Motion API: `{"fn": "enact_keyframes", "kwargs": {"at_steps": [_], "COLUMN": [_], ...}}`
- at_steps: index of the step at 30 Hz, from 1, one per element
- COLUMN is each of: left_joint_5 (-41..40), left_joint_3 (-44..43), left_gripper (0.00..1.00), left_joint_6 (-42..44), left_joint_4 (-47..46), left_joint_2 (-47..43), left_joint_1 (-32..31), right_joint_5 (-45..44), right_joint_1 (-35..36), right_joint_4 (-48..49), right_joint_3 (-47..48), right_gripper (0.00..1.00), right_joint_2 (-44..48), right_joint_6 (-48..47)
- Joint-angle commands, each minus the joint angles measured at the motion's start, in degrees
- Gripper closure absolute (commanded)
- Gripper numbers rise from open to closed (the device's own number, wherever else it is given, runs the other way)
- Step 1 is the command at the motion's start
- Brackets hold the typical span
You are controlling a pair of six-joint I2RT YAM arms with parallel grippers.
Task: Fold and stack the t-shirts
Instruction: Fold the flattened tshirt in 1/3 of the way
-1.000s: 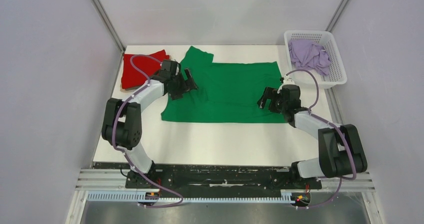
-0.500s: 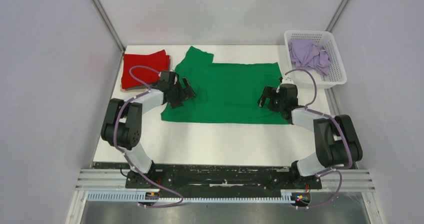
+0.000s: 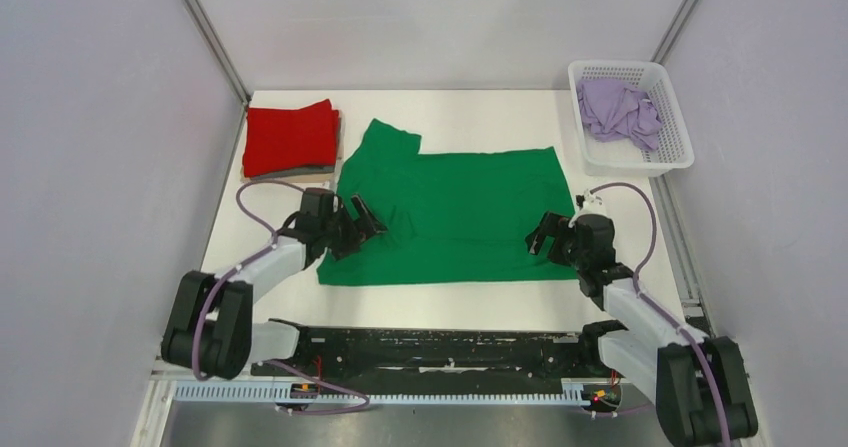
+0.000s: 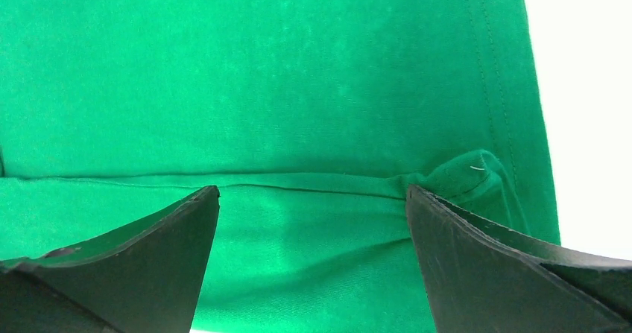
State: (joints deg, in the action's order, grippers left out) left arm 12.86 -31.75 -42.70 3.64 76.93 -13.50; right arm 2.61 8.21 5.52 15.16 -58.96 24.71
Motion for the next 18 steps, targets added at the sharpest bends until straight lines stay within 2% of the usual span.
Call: {"fn": "enact_keyframes", "kwargs": {"at_steps": [1, 10, 18], "left_joint_5": [-0.8, -1.9, -4.6], "left_joint_3": [7.3, 10.4, 8.9], "left_gripper": [0.0, 0.0, 0.0], "left_joint_6": [-3.0, -4.7, -3.2], "left_joint_4": [15.9, 21.5, 24.3], "left_joint_2": [-6.6, -19.7, -20.4], "left_joint_1": [-0.5, -0.7, -0.8], "right_joint_5": [-0.7, -3.3, -0.9], "right_joint_1": [0.4, 0.9, 4.0], "right_joint_4": [-13.0, -26.4, -32.6], "right_joint_3": [-5.7, -6.2, -8.0], "right_gripper": [0.02, 0.02, 0.02], "right_joint_2": [7.6, 20.7, 22.7], "right_joint_6": [2.9, 5.9, 9.1]}}
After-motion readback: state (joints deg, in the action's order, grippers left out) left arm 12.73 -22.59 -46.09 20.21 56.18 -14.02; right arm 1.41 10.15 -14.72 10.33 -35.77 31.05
